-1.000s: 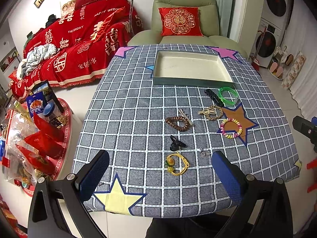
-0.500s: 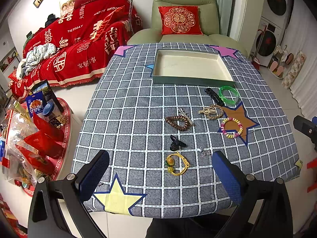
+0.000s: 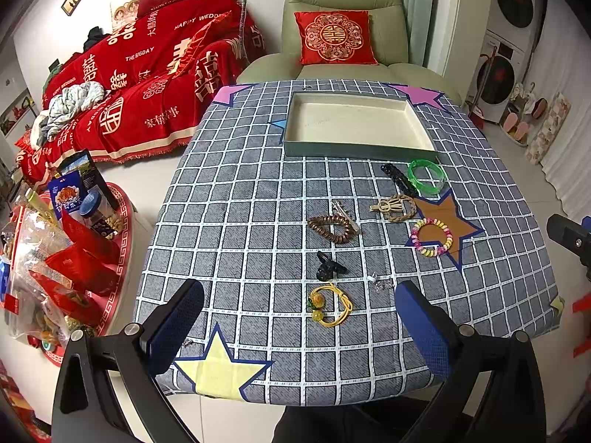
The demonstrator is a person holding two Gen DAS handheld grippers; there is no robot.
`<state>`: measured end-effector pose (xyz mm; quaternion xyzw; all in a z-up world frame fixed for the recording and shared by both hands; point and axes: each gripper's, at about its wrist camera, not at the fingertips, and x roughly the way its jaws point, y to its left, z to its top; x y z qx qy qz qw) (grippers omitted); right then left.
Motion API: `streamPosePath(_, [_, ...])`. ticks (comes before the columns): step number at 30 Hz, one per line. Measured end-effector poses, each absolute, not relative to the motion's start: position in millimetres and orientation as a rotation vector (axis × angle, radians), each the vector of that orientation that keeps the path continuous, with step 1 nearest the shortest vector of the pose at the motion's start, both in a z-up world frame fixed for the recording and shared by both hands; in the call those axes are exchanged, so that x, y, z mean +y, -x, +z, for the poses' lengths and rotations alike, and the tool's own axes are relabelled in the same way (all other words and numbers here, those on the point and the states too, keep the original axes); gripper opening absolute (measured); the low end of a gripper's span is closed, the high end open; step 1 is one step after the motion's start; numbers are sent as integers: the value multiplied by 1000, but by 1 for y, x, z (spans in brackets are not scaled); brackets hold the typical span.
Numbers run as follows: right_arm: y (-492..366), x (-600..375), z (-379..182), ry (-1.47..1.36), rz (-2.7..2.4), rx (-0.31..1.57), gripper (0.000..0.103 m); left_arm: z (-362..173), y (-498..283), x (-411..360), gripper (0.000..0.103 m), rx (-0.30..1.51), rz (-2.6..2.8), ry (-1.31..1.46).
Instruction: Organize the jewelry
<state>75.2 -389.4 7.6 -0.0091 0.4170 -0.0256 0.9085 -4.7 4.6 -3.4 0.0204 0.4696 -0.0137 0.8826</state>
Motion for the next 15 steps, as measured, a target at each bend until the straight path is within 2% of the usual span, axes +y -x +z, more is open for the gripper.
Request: streamPosePath(15, [-76,-389,7,18,-52,862,103,-3,5,6,103,976,-26,-46])
